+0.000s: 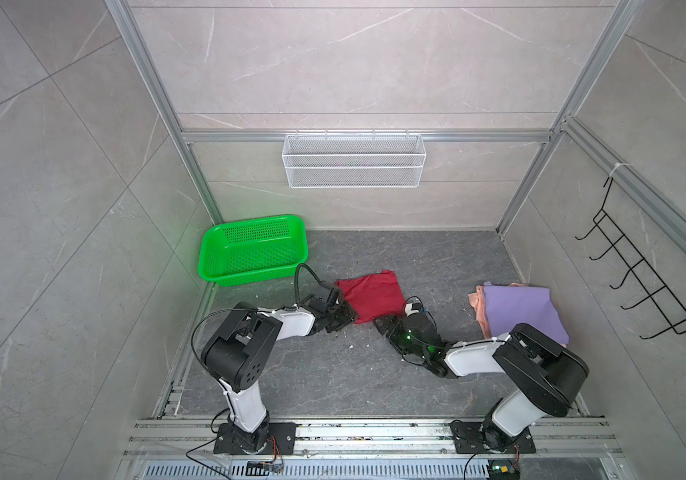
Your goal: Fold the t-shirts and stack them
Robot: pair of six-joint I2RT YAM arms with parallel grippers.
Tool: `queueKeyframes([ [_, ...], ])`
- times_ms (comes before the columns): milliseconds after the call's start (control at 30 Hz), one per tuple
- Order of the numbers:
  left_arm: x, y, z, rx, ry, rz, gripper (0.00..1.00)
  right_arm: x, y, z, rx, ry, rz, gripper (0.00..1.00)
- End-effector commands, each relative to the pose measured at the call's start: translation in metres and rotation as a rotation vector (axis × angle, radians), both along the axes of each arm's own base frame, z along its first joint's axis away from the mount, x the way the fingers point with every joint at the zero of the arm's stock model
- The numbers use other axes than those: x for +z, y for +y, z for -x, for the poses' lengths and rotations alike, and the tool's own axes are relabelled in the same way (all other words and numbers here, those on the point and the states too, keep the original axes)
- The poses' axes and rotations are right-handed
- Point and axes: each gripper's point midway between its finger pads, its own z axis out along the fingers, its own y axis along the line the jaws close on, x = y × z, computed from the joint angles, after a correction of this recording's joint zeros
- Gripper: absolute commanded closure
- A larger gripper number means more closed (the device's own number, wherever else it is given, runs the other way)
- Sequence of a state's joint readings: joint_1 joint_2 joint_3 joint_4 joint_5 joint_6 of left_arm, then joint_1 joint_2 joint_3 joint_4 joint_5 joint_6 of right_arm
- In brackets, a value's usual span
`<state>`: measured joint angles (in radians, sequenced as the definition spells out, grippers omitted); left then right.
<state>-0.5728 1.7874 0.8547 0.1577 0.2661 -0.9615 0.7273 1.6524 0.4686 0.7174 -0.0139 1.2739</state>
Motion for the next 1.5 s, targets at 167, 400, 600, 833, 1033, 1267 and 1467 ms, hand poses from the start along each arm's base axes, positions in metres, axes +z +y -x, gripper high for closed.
queueKeyframes([
  [167, 0.025, -0.015, -0.007, -0.021, -0.005, 0.05, 1.0, -0.042, -0.003, -0.001, -0.048, 0.066, 0.028, 0.17],
  [400, 0.064, -0.028, -0.015, -0.026, -0.038, 0.139, 1.0, -0.048, 0.009, -0.013, -0.084, 0.05, -0.083, 0.17],
  [600, 0.08, -0.03, -0.012, -0.012, -0.037, 0.198, 1.0, -0.052, 0.006, -0.023, -0.14, 0.026, -0.109, 0.19],
  [833, 0.08, -0.033, 0.003, -0.003, -0.006, 0.229, 1.0, -0.049, 0.008, -0.04, -0.192, -0.012, -0.116, 0.19],
  [1033, 0.075, -0.037, 0.015, -0.008, 0.01, 0.228, 1.0, -0.052, 0.006, -0.051, -0.247, -0.021, -0.148, 0.18],
  [1267, 0.07, -0.046, 0.032, -0.023, 0.031, 0.229, 1.0, -0.067, 0.001, -0.053, -0.282, 0.02, -0.15, 0.21],
  [1467, 0.066, -0.037, 0.039, -0.004, 0.03, 0.209, 1.0, -0.077, -0.009, -0.049, -0.305, 0.051, -0.122, 0.36],
])
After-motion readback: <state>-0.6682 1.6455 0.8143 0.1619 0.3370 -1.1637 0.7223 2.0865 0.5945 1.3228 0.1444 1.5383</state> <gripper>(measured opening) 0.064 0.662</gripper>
